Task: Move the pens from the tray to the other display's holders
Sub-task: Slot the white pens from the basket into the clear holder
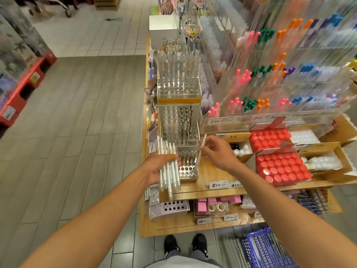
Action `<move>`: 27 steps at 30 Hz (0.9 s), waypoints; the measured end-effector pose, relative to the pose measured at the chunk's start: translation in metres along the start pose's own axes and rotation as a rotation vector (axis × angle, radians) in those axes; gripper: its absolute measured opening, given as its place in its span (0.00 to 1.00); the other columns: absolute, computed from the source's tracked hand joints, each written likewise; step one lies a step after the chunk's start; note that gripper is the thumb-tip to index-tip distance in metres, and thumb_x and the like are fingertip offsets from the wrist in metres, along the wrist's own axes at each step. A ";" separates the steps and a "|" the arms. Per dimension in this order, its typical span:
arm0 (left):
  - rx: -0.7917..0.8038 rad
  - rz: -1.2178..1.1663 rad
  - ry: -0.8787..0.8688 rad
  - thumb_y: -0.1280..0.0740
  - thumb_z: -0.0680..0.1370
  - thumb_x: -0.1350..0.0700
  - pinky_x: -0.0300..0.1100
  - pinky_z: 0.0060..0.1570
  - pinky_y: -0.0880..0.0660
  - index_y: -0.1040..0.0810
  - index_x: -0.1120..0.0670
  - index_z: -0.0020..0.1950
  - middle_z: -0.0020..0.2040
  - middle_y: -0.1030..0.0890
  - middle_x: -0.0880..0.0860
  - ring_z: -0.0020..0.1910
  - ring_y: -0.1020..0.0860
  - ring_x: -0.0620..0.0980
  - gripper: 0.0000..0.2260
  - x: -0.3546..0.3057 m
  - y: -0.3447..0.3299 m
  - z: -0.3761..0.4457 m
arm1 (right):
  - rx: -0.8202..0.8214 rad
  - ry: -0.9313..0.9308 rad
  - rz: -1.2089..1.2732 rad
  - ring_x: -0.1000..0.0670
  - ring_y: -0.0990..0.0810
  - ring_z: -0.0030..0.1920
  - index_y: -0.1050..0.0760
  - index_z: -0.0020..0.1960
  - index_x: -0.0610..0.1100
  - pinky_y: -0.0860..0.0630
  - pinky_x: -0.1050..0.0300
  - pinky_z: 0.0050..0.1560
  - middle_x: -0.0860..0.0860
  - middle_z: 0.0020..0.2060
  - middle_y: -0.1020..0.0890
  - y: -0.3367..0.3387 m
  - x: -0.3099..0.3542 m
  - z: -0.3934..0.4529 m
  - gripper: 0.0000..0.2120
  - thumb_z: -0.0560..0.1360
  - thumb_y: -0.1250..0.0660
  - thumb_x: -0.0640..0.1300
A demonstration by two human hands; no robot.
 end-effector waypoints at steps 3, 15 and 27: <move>-0.005 -0.023 0.015 0.20 0.58 0.56 0.64 0.72 0.37 0.37 0.59 0.77 0.74 0.31 0.64 0.74 0.34 0.64 0.50 0.006 0.004 0.001 | -0.042 0.049 -0.080 0.54 0.19 0.43 0.23 0.50 0.46 0.21 0.52 0.47 0.53 0.40 0.18 -0.005 -0.003 0.001 0.04 0.79 0.35 0.45; 0.032 0.037 0.023 0.20 0.64 0.57 0.62 0.74 0.38 0.31 0.58 0.70 0.73 0.29 0.62 0.74 0.33 0.61 0.37 -0.003 -0.018 -0.009 | -0.229 0.389 -0.031 0.50 0.19 0.40 0.27 0.51 0.53 0.20 0.56 0.40 0.49 0.40 0.20 0.062 0.094 0.041 0.03 0.80 0.36 0.45; 0.139 -0.028 -0.073 0.27 0.75 0.63 0.44 0.33 0.19 0.19 0.65 0.55 0.47 0.14 0.62 0.38 0.15 0.53 0.10 -0.074 -0.058 -0.026 | -0.385 0.424 -0.006 0.47 0.18 0.46 0.31 0.50 0.48 0.20 0.46 0.51 0.52 0.43 0.20 0.126 0.198 0.106 0.04 0.80 0.37 0.42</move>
Point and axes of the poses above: each hand's wrist, its own z-axis towards the middle knuckle, its own y-axis out of the back of the hand, x = y × z, the point moved 7 cm from there along z, towards the middle knuckle
